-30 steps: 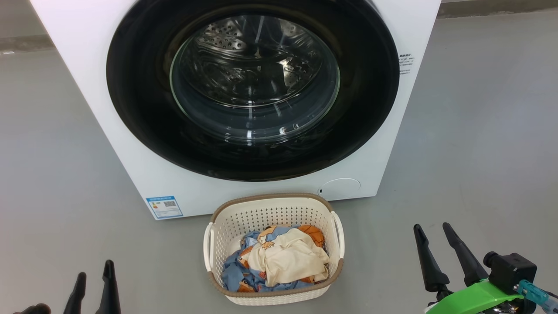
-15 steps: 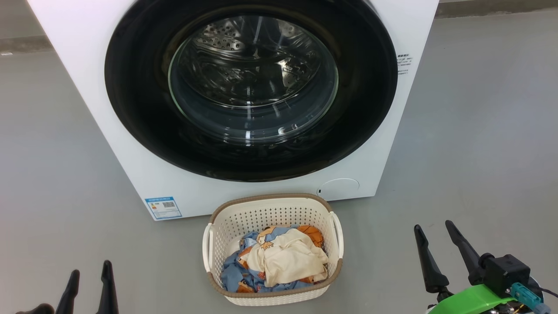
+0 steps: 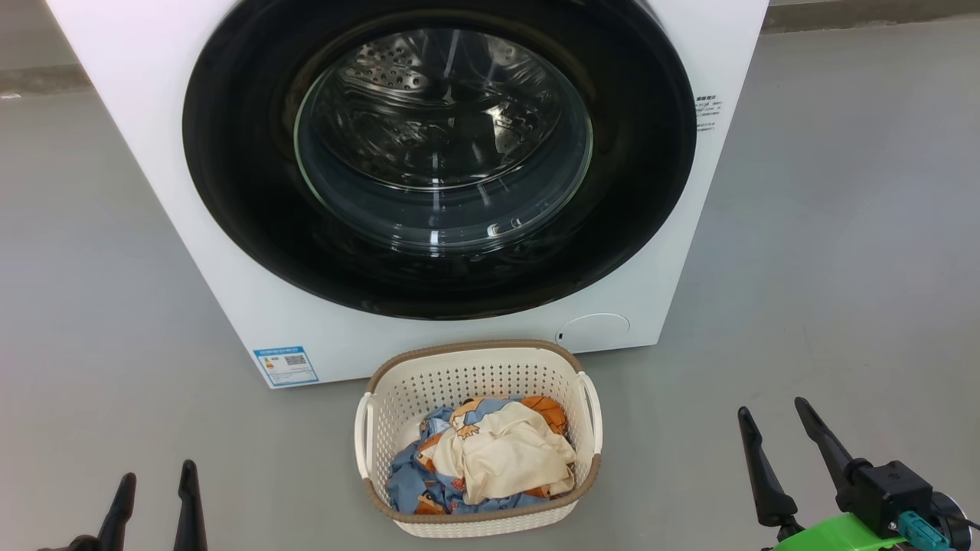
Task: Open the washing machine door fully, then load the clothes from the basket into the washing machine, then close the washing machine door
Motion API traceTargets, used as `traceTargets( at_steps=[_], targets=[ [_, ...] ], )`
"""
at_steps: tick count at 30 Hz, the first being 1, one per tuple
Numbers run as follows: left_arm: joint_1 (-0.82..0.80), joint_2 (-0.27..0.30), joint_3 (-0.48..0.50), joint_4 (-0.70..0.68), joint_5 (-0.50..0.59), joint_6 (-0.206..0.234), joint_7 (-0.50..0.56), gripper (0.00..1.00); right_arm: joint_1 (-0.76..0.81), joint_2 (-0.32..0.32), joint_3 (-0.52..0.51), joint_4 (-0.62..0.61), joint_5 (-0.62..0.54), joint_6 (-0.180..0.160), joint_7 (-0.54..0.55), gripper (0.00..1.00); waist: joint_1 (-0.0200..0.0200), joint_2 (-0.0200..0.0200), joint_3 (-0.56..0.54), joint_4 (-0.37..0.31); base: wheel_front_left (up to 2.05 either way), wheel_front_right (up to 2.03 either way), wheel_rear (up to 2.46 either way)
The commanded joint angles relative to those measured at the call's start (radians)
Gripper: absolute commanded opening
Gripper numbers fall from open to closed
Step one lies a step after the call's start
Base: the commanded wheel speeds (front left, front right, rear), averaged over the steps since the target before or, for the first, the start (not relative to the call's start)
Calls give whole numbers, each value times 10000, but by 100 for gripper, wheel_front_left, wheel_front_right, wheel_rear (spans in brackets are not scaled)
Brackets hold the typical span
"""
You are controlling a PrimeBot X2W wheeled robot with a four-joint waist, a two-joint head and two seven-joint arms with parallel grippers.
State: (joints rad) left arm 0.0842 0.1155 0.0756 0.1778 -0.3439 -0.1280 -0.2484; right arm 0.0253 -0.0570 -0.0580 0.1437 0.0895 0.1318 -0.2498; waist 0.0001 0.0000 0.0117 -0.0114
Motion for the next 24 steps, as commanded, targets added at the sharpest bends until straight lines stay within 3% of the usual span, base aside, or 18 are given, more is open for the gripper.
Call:
traceTargets(
  at_steps=[1, 24],
  targets=[
    [-123, 267, 378, -262, 32, -27, -134, 100, -125, -10, 173, -186, -6, -11, -120, 100, 0, 0, 0, -7, 0, 0, 0],
    [-117, 296, 380, -229, -144, -27, -134, 100, -166, 58, -14, 357, 36, -11, -120, 100, 0, 0, 33, 7, 0, 0, 0]
  ],
)
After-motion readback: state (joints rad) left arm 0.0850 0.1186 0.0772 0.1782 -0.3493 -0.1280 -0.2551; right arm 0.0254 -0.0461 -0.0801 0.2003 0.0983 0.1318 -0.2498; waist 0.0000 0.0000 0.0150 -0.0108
